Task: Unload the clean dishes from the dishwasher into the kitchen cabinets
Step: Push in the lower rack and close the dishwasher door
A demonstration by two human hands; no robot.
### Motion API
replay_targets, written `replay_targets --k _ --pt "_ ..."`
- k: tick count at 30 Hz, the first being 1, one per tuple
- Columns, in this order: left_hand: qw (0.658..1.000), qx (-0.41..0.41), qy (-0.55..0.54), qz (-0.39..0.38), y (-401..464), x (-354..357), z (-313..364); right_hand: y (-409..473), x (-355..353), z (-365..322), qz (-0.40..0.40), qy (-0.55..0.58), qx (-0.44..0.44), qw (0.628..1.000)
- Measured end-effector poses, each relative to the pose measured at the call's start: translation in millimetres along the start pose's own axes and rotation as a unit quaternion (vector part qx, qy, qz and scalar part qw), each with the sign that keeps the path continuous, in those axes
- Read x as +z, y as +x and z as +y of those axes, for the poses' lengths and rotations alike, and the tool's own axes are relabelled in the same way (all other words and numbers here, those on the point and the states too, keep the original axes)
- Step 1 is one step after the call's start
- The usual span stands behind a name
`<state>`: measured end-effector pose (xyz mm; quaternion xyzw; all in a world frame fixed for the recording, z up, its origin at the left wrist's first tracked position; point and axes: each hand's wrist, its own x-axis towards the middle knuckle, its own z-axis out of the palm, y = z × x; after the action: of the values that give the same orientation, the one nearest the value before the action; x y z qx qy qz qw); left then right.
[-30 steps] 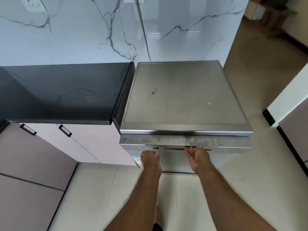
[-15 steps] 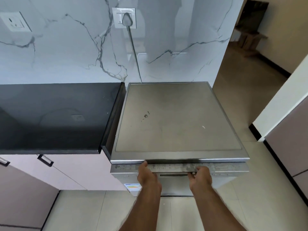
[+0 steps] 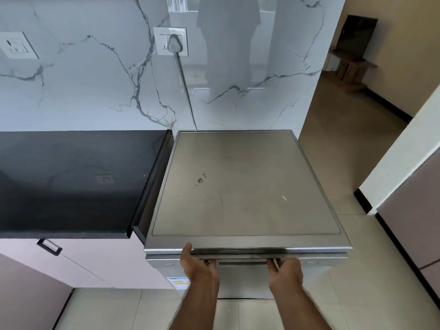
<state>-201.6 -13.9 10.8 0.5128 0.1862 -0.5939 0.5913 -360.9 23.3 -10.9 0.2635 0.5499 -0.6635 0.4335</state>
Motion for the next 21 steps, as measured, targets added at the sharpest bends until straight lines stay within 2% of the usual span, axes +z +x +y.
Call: replay_targets --k 5,12,16,20,21 --pt "1.0 0.013 0.0 0.001 11.0 7.6 -4.0 6.9 8.0 -1.3 0.024 0.001 -0.013 1.0" --pt "0.998 0.039 -0.005 0.045 16.3 15.0 -13.2 8.5 11.6 4.5 0.067 0.039 -0.018 0.997" --pt "0.996 0.045 -0.032 0.071 20.0 11.6 -16.4 11.2 9.3 5.9 0.073 0.078 0.009 0.994" --pt "0.994 0.086 -0.046 0.058 22.4 5.0 -28.1 14.3 12.0 12.2 0.063 0.125 0.005 0.99" --pt "0.992 0.092 -0.056 0.058 22.3 5.8 -30.7 17.5 9.8 13.4 0.053 0.081 -0.016 0.995"
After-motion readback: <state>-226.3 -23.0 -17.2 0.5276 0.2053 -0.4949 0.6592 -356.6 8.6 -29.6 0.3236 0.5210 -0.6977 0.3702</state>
